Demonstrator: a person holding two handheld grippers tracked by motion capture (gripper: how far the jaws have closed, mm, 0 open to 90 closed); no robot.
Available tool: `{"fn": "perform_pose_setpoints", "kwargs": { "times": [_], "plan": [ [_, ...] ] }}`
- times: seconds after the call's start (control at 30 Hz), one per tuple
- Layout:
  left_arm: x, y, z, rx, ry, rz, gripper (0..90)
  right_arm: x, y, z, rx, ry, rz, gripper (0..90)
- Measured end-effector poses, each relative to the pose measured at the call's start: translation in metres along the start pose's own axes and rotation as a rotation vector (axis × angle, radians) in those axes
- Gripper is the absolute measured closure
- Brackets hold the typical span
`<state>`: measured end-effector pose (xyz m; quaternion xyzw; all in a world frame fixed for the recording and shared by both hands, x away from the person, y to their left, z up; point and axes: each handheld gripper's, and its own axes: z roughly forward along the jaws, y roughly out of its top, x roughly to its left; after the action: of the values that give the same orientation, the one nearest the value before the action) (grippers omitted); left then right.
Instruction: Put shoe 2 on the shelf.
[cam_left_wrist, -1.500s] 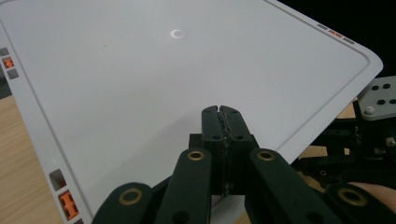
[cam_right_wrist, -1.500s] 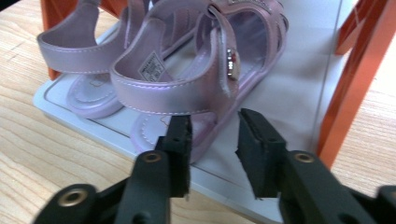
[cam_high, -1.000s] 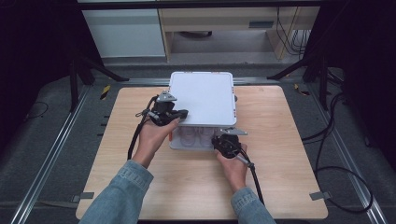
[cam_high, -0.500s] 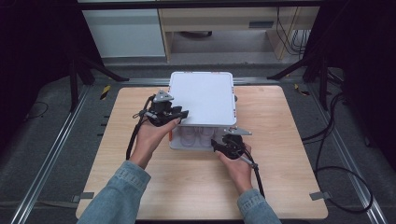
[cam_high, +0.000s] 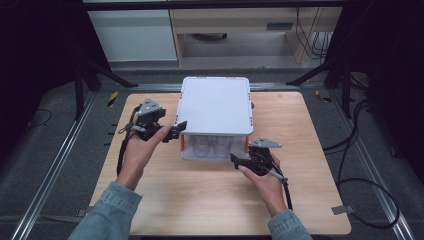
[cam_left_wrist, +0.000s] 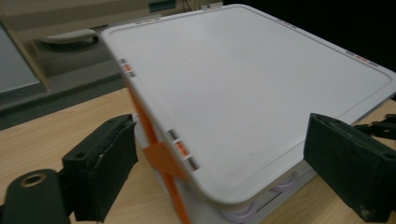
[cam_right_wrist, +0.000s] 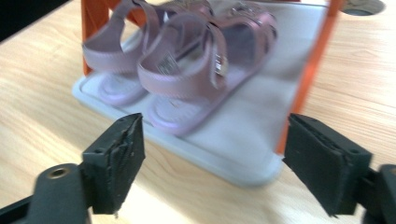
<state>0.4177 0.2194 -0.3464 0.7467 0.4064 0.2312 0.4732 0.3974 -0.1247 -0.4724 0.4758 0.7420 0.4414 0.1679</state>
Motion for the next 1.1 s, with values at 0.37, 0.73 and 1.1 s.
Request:
{"fn": "perform_pose_setpoints", "kwargs": {
  "times": [0.37, 0.73, 1.1],
  "plan": [
    [0.052, -0.064, -0.012, 0.113, 0.095, -0.066, 6.3, -0.063, -0.013, -0.031, 0.017, -0.092, -0.01, 16.8],
    [0.08, -0.137, 0.011, 0.233, 0.154, -0.064, 6.5, -0.112, -0.026, -0.03, 0.1, -0.153, 0.045, 14.7],
    [0.084, -0.167, 0.016, 0.291, 0.168, -0.057, 6.6, -0.129, -0.041, -0.026, 0.136, -0.212, 0.066, 11.4]
  ]
}}
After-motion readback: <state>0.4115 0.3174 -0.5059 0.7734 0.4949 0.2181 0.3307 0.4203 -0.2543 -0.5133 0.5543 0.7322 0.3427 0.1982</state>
